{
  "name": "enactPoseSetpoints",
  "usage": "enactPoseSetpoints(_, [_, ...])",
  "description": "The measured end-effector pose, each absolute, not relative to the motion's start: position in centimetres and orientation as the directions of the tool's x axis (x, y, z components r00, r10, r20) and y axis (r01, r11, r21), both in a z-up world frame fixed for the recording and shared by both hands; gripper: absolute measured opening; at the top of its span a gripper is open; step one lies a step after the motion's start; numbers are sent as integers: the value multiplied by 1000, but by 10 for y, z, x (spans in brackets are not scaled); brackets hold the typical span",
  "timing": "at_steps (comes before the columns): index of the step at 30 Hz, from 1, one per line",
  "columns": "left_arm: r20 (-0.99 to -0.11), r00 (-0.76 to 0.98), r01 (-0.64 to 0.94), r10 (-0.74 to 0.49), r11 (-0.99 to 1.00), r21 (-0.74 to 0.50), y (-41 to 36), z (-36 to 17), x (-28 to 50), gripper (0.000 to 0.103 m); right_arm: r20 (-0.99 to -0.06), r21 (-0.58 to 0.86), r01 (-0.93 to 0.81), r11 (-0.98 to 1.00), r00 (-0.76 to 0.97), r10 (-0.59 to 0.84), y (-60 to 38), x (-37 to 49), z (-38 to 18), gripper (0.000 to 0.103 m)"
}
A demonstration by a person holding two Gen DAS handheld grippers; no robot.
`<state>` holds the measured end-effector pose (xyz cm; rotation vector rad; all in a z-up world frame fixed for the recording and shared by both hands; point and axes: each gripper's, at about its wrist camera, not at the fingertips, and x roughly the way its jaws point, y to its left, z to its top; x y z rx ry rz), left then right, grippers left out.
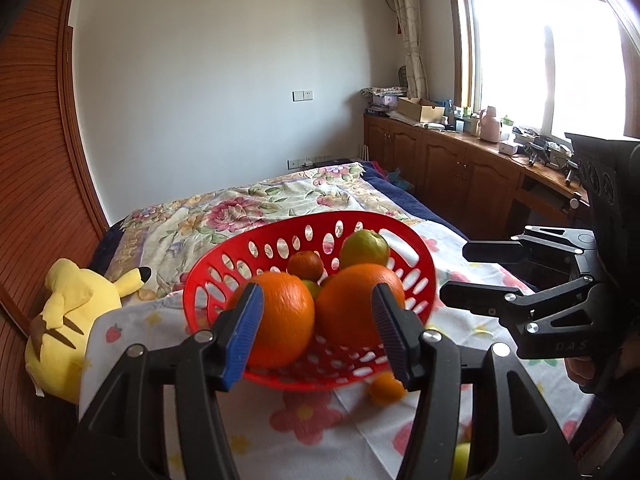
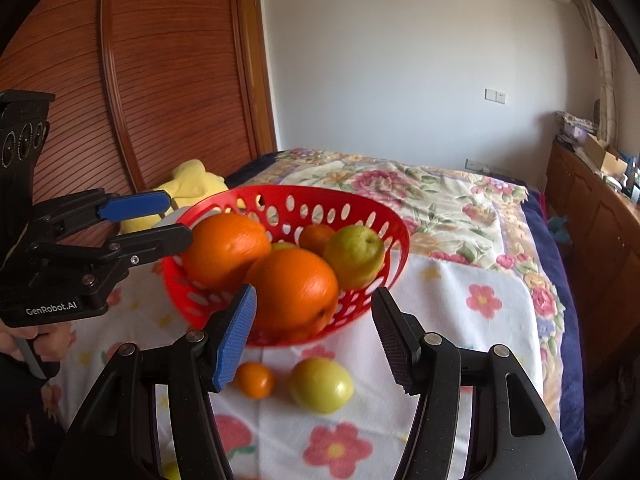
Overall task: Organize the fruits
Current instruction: 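Withdraw both open tools from the basket, then move right tool to a small mandarin while left tool reaches a green apple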
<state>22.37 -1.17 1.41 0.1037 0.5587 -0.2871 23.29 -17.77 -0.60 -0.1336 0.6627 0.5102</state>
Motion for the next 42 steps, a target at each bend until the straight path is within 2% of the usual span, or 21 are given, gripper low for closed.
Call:
enactPoseSetpoints(15, [-567, 781, 304, -263, 952, -23, -13, -17, 167, 62, -652, 36, -480, 877, 654, 385, -181, 175, -32, 60])
enactPoseSetpoints(27, [-606, 733, 337, -308, 939, -70, -31, -47, 141, 62, -686, 65, -468, 881, 620, 380, -190, 153, -63, 51])
enactPoseSetpoints(31, [-614, 718, 350, -327, 933, -88, -40, -54, 137, 62, -691, 90, -472, 877, 605, 397, -193, 148, -70, 41])
enactPoseSetpoints(42, [-647, 666, 396, -371, 911, -115, -65, -69, 127, 62, -704, 91, -444, 891, 604, 373, -199, 144, -84, 40])
